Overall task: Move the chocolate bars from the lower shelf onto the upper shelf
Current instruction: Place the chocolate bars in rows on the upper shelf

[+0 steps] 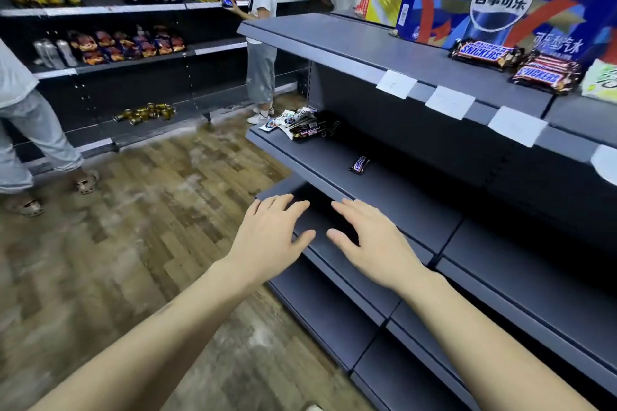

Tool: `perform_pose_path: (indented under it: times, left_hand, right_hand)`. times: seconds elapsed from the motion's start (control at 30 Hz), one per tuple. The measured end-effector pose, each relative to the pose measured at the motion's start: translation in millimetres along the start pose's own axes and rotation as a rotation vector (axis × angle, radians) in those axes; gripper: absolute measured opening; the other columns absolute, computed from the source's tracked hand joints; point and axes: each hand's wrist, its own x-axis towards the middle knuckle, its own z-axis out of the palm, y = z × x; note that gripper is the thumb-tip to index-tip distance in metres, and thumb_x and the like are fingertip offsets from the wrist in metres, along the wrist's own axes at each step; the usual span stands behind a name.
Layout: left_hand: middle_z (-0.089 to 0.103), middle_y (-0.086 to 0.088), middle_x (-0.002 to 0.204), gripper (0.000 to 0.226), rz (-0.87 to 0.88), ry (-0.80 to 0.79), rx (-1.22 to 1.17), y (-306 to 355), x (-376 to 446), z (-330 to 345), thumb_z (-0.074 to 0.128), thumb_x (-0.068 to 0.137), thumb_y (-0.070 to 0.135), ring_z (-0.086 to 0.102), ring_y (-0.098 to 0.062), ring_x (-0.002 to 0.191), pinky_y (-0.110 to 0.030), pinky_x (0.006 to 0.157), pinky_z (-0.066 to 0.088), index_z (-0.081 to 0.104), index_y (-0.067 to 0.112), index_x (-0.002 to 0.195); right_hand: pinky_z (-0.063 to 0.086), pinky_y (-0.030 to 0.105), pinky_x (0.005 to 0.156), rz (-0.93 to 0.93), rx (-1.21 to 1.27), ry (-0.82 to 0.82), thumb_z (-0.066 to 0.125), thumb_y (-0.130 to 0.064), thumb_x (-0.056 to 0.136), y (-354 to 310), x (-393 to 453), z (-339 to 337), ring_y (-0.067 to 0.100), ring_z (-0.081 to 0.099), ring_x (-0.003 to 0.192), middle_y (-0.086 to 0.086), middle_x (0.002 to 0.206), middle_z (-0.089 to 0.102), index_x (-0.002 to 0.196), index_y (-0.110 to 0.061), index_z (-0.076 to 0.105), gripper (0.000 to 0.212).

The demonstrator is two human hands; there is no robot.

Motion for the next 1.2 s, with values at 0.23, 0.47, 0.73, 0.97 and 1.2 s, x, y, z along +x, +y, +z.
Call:
perform_pose_path:
  times: [0.23,0.47,0.73,0.97,1.2]
  left_hand:
    - [0.049,-0.001,0.139,0.054,0.014,-0.033,0.001,-29.0,75.1,38.0,0.055,0.089,0.049,0.041,-0.018,0.133,-0.040,0.110,0.032,0.047,0.026,0.138]
    - [0.049,0.002,0.137,0.052,0.019,-0.061,-0.041,-46.9,130.8,68.1,0.056,0.090,0.045,0.043,-0.020,0.130,-0.041,0.111,0.030,0.047,0.026,0.138]
    - [0.042,0.002,0.144,0.053,0.100,-0.135,-0.087,-86.9,183.3,102.8,0.048,0.094,0.047,0.034,-0.017,0.137,-0.039,0.115,0.023,0.039,0.028,0.143]
    - [0.044,-0.001,0.143,0.051,0.194,-0.165,-0.114,-128.6,231.0,123.8,0.050,0.093,0.045,0.036,-0.019,0.135,-0.037,0.112,0.029,0.043,0.027,0.140]
    - [0.031,-0.006,0.152,0.056,0.251,-0.181,-0.153,-151.7,276.4,152.9,0.052,0.093,0.043,0.025,-0.024,0.141,-0.036,0.110,0.034,0.039,0.022,0.142]
  right_hand:
    - [0.015,0.026,0.118,0.090,0.073,-0.031,0.043,-0.047,0.100,49.3,74.3,25.3,0.009,0.018,0.147,-0.010,0.157,0.031,0.151,-0.030,0.033,0.055]
    - [0.019,0.030,0.119,0.180,0.101,-0.082,0.043,-0.048,0.100,84.1,130.7,49.8,0.009,0.018,0.148,-0.010,0.158,0.030,0.151,-0.031,0.032,0.055]
    - [0.020,0.033,0.120,0.291,0.063,-0.095,0.044,-0.047,0.100,96.7,178.1,77.4,0.012,0.020,0.148,-0.007,0.158,0.030,0.151,-0.029,0.032,0.056]
    - [0.024,0.037,0.119,0.423,0.102,-0.012,0.049,-0.044,0.098,98.0,214.0,106.7,0.016,0.012,0.149,-0.002,0.162,0.019,0.150,-0.028,0.035,0.056]
    - [0.021,0.038,0.118,0.543,0.062,0.131,0.051,-0.042,0.098,111.4,236.2,127.9,0.019,0.003,0.150,0.003,0.163,0.010,0.149,-0.025,0.036,0.056]
